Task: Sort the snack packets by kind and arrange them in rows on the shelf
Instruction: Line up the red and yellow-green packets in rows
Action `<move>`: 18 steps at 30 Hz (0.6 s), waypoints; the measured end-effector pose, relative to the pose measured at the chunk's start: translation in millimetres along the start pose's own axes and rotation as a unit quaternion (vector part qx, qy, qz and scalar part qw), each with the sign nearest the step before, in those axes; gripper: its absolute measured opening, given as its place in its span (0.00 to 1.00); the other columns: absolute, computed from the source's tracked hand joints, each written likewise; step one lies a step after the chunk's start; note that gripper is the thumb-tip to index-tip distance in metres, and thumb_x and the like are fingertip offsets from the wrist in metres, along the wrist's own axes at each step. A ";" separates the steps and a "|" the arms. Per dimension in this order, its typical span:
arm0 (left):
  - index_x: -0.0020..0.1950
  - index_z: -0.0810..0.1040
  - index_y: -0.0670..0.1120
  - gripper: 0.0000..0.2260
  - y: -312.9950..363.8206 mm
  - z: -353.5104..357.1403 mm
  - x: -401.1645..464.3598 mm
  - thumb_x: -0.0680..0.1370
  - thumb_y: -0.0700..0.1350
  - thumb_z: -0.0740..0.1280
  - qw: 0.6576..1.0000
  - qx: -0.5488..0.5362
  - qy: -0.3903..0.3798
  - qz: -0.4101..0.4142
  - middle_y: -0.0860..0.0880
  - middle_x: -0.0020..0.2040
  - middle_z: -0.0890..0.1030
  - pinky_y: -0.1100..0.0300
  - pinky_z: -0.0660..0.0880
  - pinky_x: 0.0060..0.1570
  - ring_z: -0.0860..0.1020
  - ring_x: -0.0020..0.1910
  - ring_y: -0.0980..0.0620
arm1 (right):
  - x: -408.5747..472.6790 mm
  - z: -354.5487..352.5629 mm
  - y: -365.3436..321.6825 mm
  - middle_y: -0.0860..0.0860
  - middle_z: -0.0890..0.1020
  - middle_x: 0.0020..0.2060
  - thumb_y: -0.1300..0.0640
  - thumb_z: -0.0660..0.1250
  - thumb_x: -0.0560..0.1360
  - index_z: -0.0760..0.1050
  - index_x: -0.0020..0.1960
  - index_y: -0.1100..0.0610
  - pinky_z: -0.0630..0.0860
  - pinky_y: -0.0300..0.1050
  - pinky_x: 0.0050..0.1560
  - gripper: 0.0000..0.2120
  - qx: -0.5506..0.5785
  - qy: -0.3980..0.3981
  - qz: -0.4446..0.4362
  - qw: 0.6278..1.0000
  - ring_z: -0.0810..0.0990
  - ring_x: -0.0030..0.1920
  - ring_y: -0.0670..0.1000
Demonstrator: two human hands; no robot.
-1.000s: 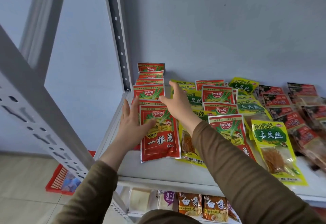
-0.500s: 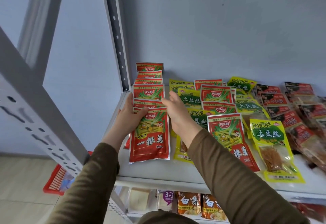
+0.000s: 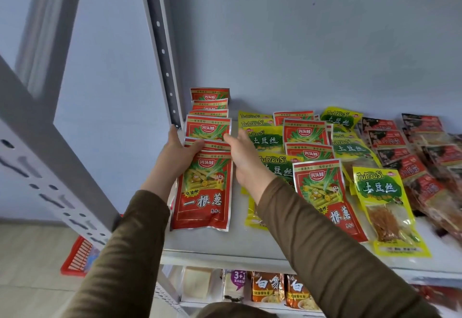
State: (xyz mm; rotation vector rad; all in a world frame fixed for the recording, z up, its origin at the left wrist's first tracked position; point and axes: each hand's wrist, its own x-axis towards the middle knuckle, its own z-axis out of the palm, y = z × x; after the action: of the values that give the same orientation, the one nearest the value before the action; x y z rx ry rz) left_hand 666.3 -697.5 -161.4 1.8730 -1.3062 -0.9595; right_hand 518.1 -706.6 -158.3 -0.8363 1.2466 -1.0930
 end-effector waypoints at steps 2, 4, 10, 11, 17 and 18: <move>0.82 0.52 0.52 0.36 8.1 0.9 3.8 0.80 0.57 0.68 0.999 -0.038 -0.018 0.001 0.46 0.70 0.76 0.48 0.80 0.54 0.83 0.57 0.44 | 4.8 4.2 -7.5 0.57 0.82 0.57 0.55 0.62 0.83 0.62 0.76 0.55 0.82 0.48 0.38 0.23 0.002 -0.011 0.023 1.000 0.86 0.46 0.55; 0.75 0.62 0.53 0.27 11.1 3.4 5.0 0.80 0.55 0.69 0.998 -0.046 -0.036 0.014 0.49 0.64 0.80 0.47 0.82 0.55 0.84 0.53 0.46 | 5.5 10.6 -6.4 0.57 0.84 0.54 0.56 0.63 0.82 0.69 0.70 0.56 0.81 0.46 0.36 0.17 -0.006 -0.016 0.037 0.999 0.86 0.47 0.56; 0.75 0.62 0.53 0.26 10.0 1.0 1.7 0.81 0.54 0.69 0.999 -0.031 -0.021 0.029 0.47 0.67 0.79 0.49 0.82 0.53 0.84 0.54 0.46 | 3.3 13.7 -4.5 0.56 0.83 0.54 0.59 0.63 0.82 0.70 0.67 0.56 0.81 0.46 0.37 0.14 -0.029 -0.014 0.010 0.999 0.85 0.45 0.54; 0.79 0.58 0.52 0.31 11.8 -0.8 -1.0 0.80 0.55 0.69 0.999 -0.015 -0.004 0.036 0.47 0.70 0.77 0.47 0.82 0.54 0.83 0.56 0.45 | 0.9 11.0 -8.0 0.55 0.82 0.58 0.59 0.62 0.82 0.69 0.68 0.55 0.82 0.47 0.39 0.15 -0.036 -0.014 -0.009 0.999 0.85 0.46 0.53; 0.81 0.57 0.55 0.31 33.3 -7.9 -34.0 0.81 0.58 0.66 0.985 0.059 0.057 0.153 0.51 0.76 0.69 0.42 0.79 0.60 0.79 0.64 0.45 | -31.6 -27.8 -37.0 0.46 0.63 0.78 0.54 0.57 0.85 0.57 0.81 0.50 0.69 0.39 0.64 0.25 -0.131 0.009 -0.147 0.980 0.66 0.74 0.46; 0.80 0.59 0.55 0.29 37.6 -3.6 -41.5 0.82 0.57 0.66 0.978 0.071 0.053 0.190 0.51 0.76 0.68 0.41 0.76 0.64 0.77 0.67 0.45 | -35.6 -35.4 -40.2 0.46 0.63 0.78 0.52 0.57 0.85 0.59 0.80 0.49 0.64 0.44 0.67 0.24 -0.131 0.015 -0.143 0.981 0.63 0.76 0.48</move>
State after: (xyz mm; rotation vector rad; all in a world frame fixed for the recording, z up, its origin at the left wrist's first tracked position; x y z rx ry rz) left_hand 641.8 -668.5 -120.0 1.6643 -1.6256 -0.5733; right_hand 476.9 -681.9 -115.5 -1.2323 1.3424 -1.1864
